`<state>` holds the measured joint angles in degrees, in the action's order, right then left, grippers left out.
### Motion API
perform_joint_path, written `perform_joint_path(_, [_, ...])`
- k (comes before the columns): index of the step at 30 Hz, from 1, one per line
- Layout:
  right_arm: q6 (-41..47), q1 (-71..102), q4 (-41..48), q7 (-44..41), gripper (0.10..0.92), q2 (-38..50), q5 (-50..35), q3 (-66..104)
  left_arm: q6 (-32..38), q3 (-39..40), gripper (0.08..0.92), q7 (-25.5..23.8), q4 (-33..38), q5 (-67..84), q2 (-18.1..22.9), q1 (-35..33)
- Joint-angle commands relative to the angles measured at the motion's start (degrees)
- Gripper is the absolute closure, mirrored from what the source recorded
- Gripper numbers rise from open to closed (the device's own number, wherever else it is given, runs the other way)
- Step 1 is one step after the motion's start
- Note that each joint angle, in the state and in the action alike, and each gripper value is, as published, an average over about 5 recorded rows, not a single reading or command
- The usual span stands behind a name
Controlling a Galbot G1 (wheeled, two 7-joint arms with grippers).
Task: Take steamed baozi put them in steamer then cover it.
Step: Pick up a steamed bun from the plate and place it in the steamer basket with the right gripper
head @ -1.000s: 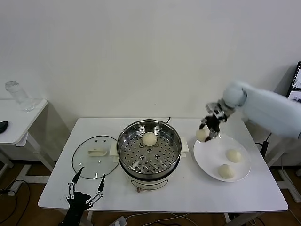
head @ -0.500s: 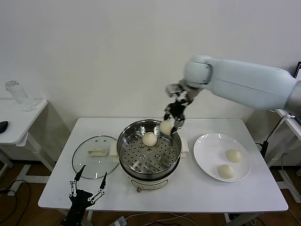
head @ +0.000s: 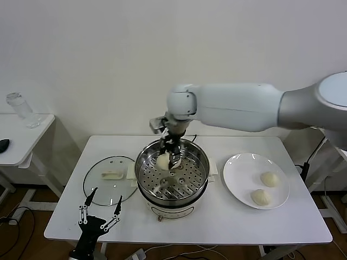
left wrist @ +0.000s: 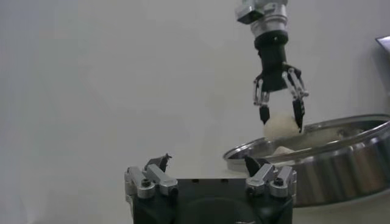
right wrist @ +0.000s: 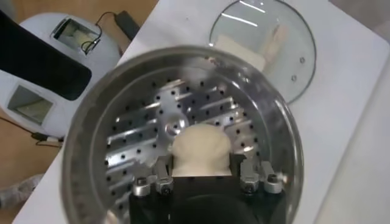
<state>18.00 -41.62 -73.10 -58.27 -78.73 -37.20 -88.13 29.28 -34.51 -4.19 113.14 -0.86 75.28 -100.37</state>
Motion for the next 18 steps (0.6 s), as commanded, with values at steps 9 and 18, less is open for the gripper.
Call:
perform_joint_path(9, [1.7, 4.7, 1.5, 4.1, 0.406, -4.9, -0.7, -1.2, 0.3, -0.2, 0.177, 0.1, -0.4, 0.0, 0.0, 0.3])
perform_joint_path(18, [1.8, 5.0, 1.7, 4.6, 0.380, -5.0, -0.6, -1.1, 0.6, -0.3, 0.177, 0.1, -0.7, 0.0, -0.1, 0.3])
